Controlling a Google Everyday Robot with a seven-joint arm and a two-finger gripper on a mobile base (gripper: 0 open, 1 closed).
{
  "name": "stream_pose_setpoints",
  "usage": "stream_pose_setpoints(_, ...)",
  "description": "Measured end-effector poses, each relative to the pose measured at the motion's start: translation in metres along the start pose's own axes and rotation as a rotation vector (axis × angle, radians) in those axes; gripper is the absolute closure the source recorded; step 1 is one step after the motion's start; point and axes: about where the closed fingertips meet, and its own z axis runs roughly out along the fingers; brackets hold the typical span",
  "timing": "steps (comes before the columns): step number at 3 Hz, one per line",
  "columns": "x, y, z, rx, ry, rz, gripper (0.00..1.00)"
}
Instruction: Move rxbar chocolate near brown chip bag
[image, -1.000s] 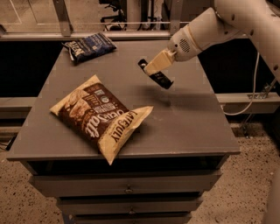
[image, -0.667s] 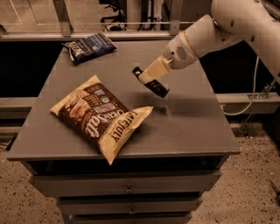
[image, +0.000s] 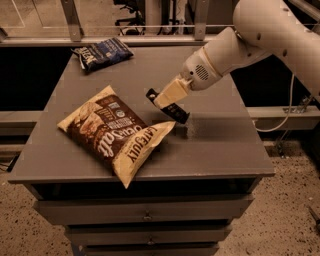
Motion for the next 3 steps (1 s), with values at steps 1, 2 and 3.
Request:
stream_pose_setpoints(1, 0.006, -0.003, 0.007, 0.026, 0.019, -0.050, 0.62)
stream_pose_setpoints(2, 0.020, -0.014, 0.001, 0.069, 0.038, -0.108, 0.31)
stream_pose_setpoints(3, 0.028, -0.019, -0.003, 0.085, 0.046, -0.134, 0.08)
